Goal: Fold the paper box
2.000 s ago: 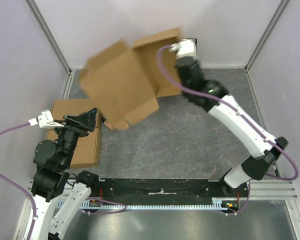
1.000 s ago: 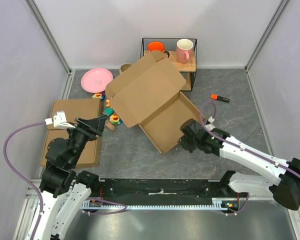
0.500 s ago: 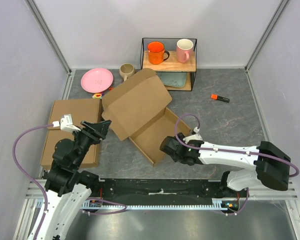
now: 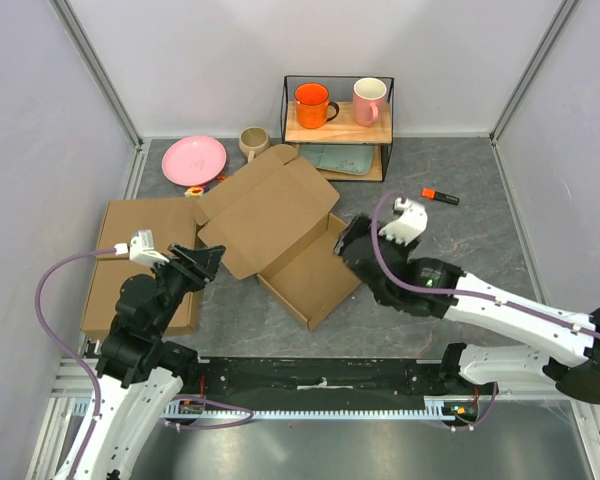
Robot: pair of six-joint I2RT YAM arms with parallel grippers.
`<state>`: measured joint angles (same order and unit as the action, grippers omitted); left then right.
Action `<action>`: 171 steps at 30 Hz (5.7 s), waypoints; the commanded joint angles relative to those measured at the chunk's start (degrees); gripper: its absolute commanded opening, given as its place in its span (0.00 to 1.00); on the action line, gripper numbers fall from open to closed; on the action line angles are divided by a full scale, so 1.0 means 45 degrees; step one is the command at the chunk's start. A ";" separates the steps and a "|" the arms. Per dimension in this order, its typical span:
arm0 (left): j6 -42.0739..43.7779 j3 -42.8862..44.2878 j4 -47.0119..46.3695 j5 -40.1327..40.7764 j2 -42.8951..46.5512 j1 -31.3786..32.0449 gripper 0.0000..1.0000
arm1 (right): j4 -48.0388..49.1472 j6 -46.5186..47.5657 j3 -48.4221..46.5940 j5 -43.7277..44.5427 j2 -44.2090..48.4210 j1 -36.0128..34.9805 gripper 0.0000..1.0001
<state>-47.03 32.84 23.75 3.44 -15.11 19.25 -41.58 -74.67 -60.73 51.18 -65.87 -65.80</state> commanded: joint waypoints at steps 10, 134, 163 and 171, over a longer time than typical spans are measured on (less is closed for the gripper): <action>-0.0605 -0.1575 0.0192 -0.1136 -0.1055 -0.0019 0.60 | 0.7090 1.2669 -0.0196 -0.4399 -0.2490 0.7374 0.98; -0.0644 -0.2142 -0.0865 -0.1704 -0.0939 0.0059 0.61 | 0.1591 0.6296 -0.9401 -0.6786 -0.9889 1.4057 0.77; -0.0019 -0.2024 -0.1722 -0.1195 -0.2208 0.0059 0.61 | -0.4138 1.0927 -1.8907 -0.4948 -1.7629 1.4857 0.71; -0.0311 -0.2278 -0.1800 -0.1682 -0.1720 0.0059 0.61 | -0.4606 1.1145 -1.7405 -0.4810 -1.6926 1.4856 0.70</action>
<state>-48.82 22.09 18.13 -2.85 -24.43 19.42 -58.94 -26.41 -141.93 27.20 -143.65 0.47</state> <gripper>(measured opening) 0.608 0.698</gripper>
